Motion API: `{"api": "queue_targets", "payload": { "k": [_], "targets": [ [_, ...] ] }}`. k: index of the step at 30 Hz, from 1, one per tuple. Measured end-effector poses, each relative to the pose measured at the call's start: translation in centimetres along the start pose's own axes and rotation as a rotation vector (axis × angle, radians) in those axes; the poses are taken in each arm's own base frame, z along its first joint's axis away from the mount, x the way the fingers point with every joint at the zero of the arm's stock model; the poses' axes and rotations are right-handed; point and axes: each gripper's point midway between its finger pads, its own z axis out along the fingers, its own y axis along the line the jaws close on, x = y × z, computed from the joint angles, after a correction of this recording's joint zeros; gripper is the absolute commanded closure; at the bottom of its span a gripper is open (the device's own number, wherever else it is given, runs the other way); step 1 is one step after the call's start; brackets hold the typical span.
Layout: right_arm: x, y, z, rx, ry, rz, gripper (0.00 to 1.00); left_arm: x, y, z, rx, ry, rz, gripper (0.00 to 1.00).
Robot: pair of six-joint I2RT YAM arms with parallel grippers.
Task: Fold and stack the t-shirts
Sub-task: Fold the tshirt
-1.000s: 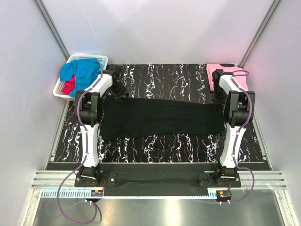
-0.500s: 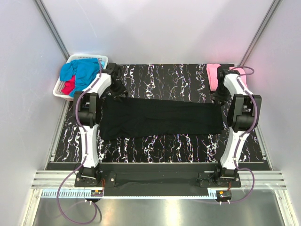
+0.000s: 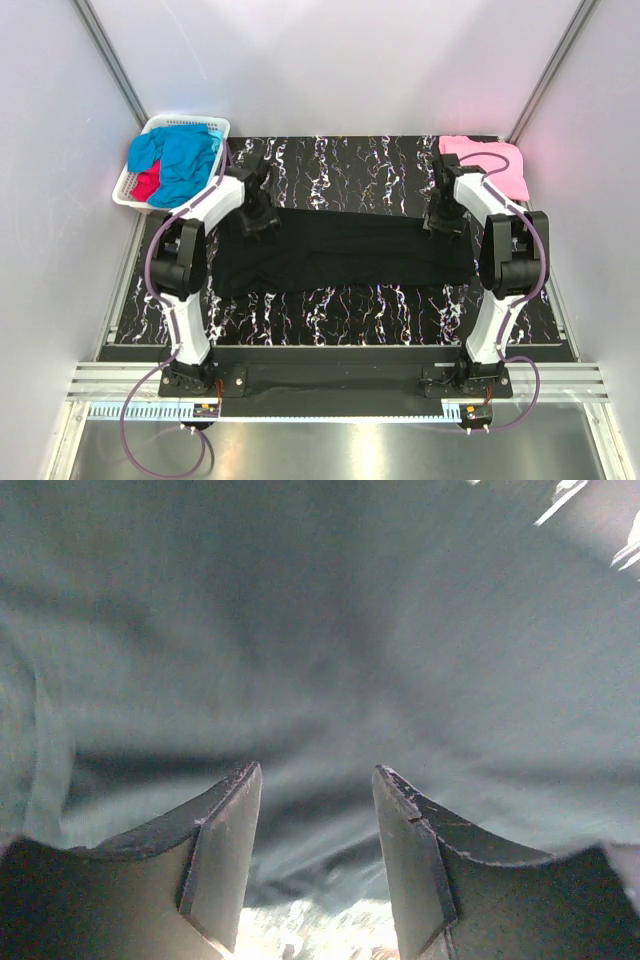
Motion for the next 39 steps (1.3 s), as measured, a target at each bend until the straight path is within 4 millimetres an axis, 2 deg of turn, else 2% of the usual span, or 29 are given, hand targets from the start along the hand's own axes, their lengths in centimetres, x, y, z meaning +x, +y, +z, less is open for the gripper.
{"api": "queue_targets", "payload": {
  "k": [2,5,9,17,25,30,32,35,39],
  "targets": [
    [0.8,0.2,0.4,-0.013,0.02,-0.01,0.41,2.2,1.2,0.3,-0.032,0.034,-0.001,0.46],
    [0.9,0.4,0.6,-0.036,0.026,-0.009,0.41,4.4,3.2,0.7,-0.082,0.07,-0.024,0.45],
    [0.3,0.8,0.6,-0.062,0.008,-0.01,0.41,5.6,4.6,0.9,-0.12,0.086,-0.047,0.46],
    [0.5,1.9,0.8,-0.112,0.028,-0.028,0.41,5.4,5.0,0.9,-0.147,0.073,-0.077,0.47],
    [3.0,2.7,2.6,-0.097,0.097,-0.07,0.4,4.9,4.8,1.9,-0.18,0.1,-0.079,0.47],
    [3.7,2.9,2.8,-0.093,0.11,-0.08,0.4,3.8,4.2,1.3,-0.186,0.089,-0.086,0.46],
    [3.8,3.0,2.9,-0.092,0.11,-0.079,0.37,3.0,3.8,0.9,-0.182,0.072,-0.088,0.46],
    [4.1,2.9,2.9,-0.091,0.111,-0.073,0.26,1.9,3.3,0.7,-0.185,0.063,-0.091,0.44],
    [5.0,2.9,2.7,-0.093,0.115,-0.067,0.23,0.4,2.7,1.2,-0.188,0.055,-0.097,0.43]
  ]
}}
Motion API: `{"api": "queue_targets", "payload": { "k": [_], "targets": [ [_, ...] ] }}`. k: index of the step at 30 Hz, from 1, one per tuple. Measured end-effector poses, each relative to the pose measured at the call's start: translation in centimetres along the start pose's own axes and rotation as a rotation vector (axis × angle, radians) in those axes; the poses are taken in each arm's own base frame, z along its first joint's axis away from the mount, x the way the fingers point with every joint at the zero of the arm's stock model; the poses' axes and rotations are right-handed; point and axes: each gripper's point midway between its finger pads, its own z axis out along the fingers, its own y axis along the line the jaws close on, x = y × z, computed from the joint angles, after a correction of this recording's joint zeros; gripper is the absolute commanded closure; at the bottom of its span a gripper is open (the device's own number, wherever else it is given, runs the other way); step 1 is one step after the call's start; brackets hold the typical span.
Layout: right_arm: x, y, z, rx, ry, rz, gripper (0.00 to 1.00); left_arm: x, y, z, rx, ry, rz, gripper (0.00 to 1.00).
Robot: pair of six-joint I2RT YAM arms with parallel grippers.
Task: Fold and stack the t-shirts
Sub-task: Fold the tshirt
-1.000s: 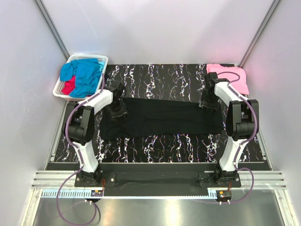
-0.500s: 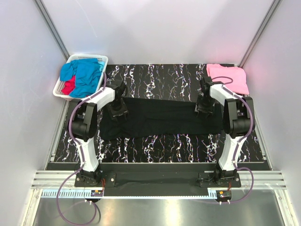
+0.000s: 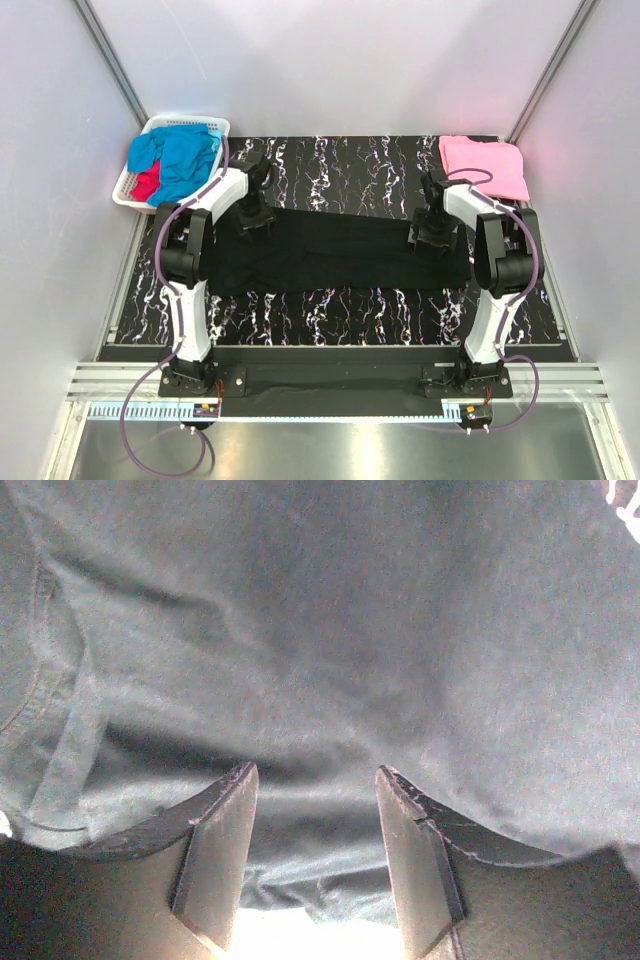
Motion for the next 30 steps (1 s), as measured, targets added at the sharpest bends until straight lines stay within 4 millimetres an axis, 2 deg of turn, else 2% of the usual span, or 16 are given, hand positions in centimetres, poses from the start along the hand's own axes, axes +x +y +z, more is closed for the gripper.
{"api": "queue_targets", "payload": {
  "k": [7,13,18,25,30],
  "targets": [
    [0.5,0.7,-0.1,-0.006,-0.004,-0.012,0.24,1.2,0.8,2.4,-0.055,0.062,0.007,0.42],
    [1.1,1.3,-0.2,-0.015,-0.015,-0.027,0.24,1.3,1.0,2.6,-0.049,0.077,0.002,0.41],
    [2.7,2.0,-0.4,-0.034,-0.029,-0.039,0.24,0.8,1.0,2.7,-0.052,0.109,0.008,0.4],
    [6.7,2.8,-1.0,-0.056,-0.005,-0.065,0.27,-2.2,-0.6,3.0,-0.053,0.115,0.019,0.38],
    [9.3,3.1,-1.4,-0.057,0.009,-0.06,0.28,-5.1,-2.6,3.2,-0.009,0.063,0.032,0.37]
  ]
}}
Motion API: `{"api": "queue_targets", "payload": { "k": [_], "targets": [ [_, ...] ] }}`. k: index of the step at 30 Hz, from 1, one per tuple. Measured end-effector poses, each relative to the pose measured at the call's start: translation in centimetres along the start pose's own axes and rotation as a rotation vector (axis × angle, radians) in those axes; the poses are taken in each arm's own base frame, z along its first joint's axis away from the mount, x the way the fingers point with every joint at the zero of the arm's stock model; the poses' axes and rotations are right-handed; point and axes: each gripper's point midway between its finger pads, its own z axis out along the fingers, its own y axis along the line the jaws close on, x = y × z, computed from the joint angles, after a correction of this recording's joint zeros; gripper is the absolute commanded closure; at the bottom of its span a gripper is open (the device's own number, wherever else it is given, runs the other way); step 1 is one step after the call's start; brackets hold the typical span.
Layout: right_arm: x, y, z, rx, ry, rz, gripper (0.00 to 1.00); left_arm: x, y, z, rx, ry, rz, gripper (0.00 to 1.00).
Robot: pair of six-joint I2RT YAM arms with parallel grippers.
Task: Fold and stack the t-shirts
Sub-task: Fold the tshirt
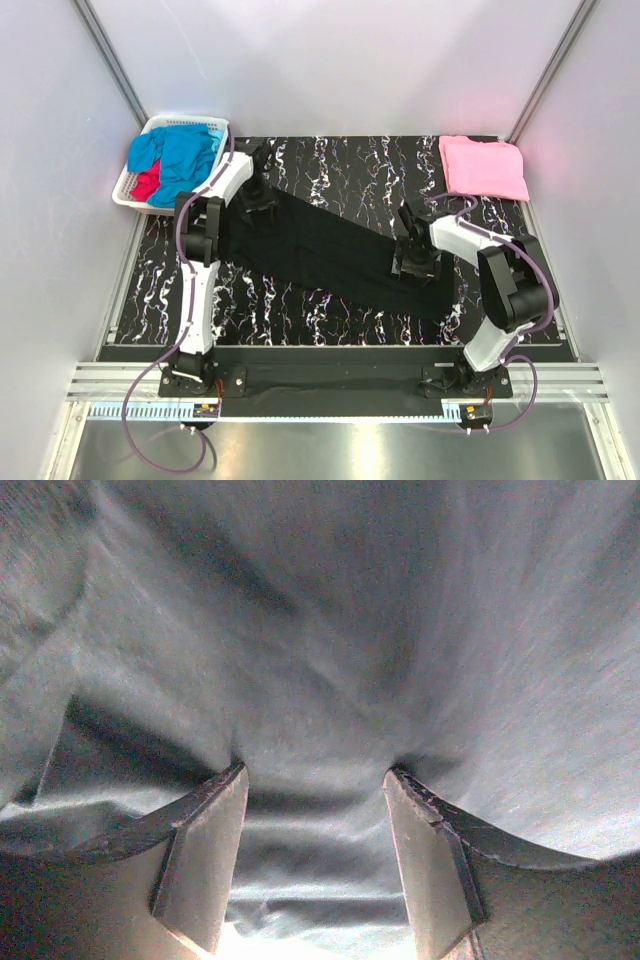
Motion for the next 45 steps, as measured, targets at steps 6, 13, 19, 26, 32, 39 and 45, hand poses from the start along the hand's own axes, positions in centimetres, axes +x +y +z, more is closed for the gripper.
{"api": "queue_targets", "payload": {
  "k": [6,13,19,26,32,39,45],
  "targets": [
    [3.1,0.8,-0.5,-0.004,0.01,0.019,0.3,-3.1,-2.4,-0.4,0.079,-0.073,0.034,0.36],
    [8.0,3.8,-1.2,-0.02,0.039,-0.028,0.32,-4.0,-4.6,-0.2,0.188,-0.085,0.072,0.36],
    [10.1,5.0,-2.2,0.016,0.042,-0.053,0.3,-4.8,-5.8,-0.6,0.248,-0.11,0.097,0.35],
    [4.9,5.4,-7.1,0.089,-0.158,-0.008,0.29,-5.4,-5.5,-4.0,0.293,-0.189,0.125,0.34],
    [0.5,7.0,-11.1,0.082,-0.308,-0.04,0.28,-5.8,-4.3,-11.3,0.359,-0.323,0.116,0.35],
    [-3.9,9.9,-10.7,0.092,-0.334,-0.142,0.27,-2.3,2.8,-12.8,0.238,-0.345,-0.075,0.36],
    [-10.7,12.8,-9.6,-0.143,-0.294,-0.133,0.26,4.0,6.5,-10.0,0.228,-0.223,-0.172,0.36]
  ]
}}
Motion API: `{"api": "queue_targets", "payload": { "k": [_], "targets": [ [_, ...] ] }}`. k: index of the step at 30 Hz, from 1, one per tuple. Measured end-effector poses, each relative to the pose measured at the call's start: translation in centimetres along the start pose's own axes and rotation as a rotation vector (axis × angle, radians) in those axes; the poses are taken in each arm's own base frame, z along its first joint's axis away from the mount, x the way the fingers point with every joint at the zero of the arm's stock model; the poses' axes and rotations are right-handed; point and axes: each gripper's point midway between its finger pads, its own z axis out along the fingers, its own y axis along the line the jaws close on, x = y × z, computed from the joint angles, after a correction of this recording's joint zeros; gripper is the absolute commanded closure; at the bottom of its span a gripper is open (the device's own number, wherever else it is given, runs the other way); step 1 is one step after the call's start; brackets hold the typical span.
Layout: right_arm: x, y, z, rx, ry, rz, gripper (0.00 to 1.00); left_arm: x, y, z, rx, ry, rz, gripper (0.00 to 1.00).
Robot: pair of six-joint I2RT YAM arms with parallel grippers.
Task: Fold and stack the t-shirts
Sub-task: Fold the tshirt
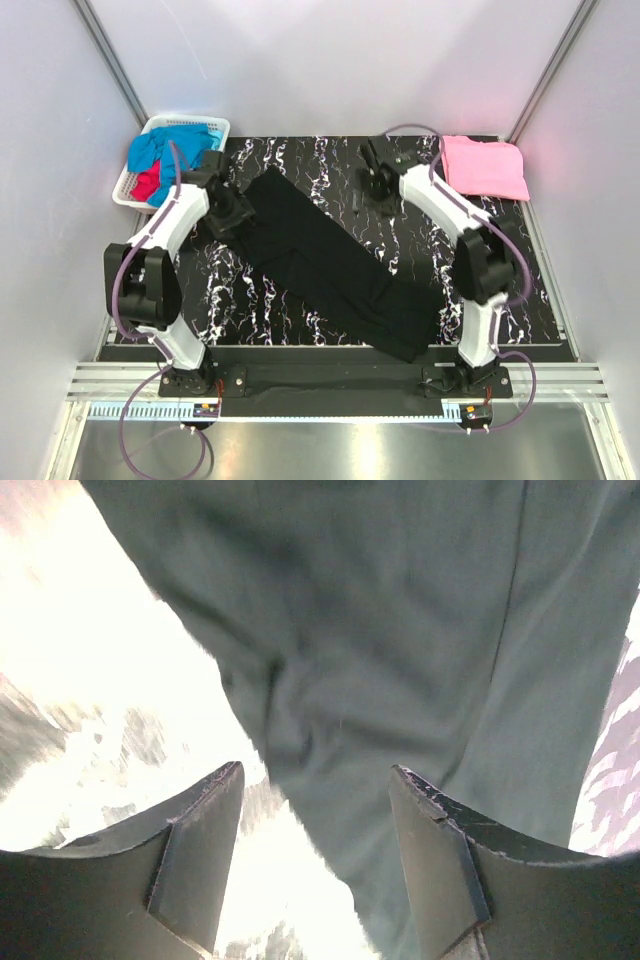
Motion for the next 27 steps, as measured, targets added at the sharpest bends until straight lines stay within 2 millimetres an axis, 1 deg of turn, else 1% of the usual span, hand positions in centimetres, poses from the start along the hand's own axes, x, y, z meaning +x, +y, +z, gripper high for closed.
{"api": "queue_targets", "payload": {
  "k": [1,2,4,5,6,8,10,12,15,19,20,21,23,24,26,27],
  "targets": [
    [-1.6,0.6,0.9,-0.039,-0.002,-0.001,0.27,1.2,-0.2,-0.1,0.012,0.024,0.011,0.36],
    [-3.1,1.3,2.1,-0.074,-0.003,-0.007,0.27,2.2,-0.8,-0.2,0.032,0.044,0.031,0.36],
    [-4.7,3.0,4.2,-0.139,-0.003,-0.03,0.28,3.9,-2.6,-0.3,0.085,0.076,0.075,0.37],
    [-4.9,3.7,5.2,-0.163,0.009,-0.042,0.28,4.6,-3.5,-0.4,0.114,0.088,0.096,0.37],
    [-4.8,4.5,6.2,-0.19,0.029,-0.055,0.28,5.6,-4.4,-0.5,0.142,0.103,0.121,0.36],
    [-3.7,5.5,7.9,-0.229,0.079,-0.075,0.28,7.1,-5.3,-0.5,0.176,0.133,0.157,0.37],
    [-2.6,6.5,9.1,-0.272,0.129,-0.088,0.32,8.4,-5.6,-0.4,0.197,0.163,0.174,0.37],
    [-1.9,7.8,9.7,-0.337,0.167,-0.099,0.34,9.7,-5.4,-0.2,0.207,0.2,0.184,0.37],
    [-1.9,10.0,9.7,-0.463,0.185,-0.115,0.38,11.8,-5.4,0.0,0.22,0.25,0.224,0.37],
    [-2.8,13.4,8.0,-0.671,0.176,-0.147,0.42,15.5,-6.5,-0.2,0.275,0.316,0.314,0.37],
    [-3.1,14.1,7.4,-0.716,0.172,-0.154,0.48,16.7,-6.7,-0.2,0.293,0.34,0.334,0.37],
    [-3.5,15.1,6.8,-0.78,0.163,-0.168,0.51,17.7,-6.8,-0.3,0.311,0.367,0.351,0.37],
    [-4.1,16.6,5.7,-0.878,0.165,-0.184,0.62,19.1,-6.9,-0.3,0.332,0.404,0.372,0.37],
    [-4.4,17.4,5.3,-0.927,0.162,-0.194,0.77,19.7,-7.0,-0.3,0.34,0.422,0.38,0.37],
    [-4.5,18.7,4.8,-1.017,0.175,-0.21,0.84,20.5,-7.7,-0.3,0.366,0.443,0.398,0.37],
    [-4.2,19.2,4.7,-1.052,0.193,-0.213,0.84,20.9,-8.0,-0.1,0.378,0.451,0.405,0.37]
  ]
}}
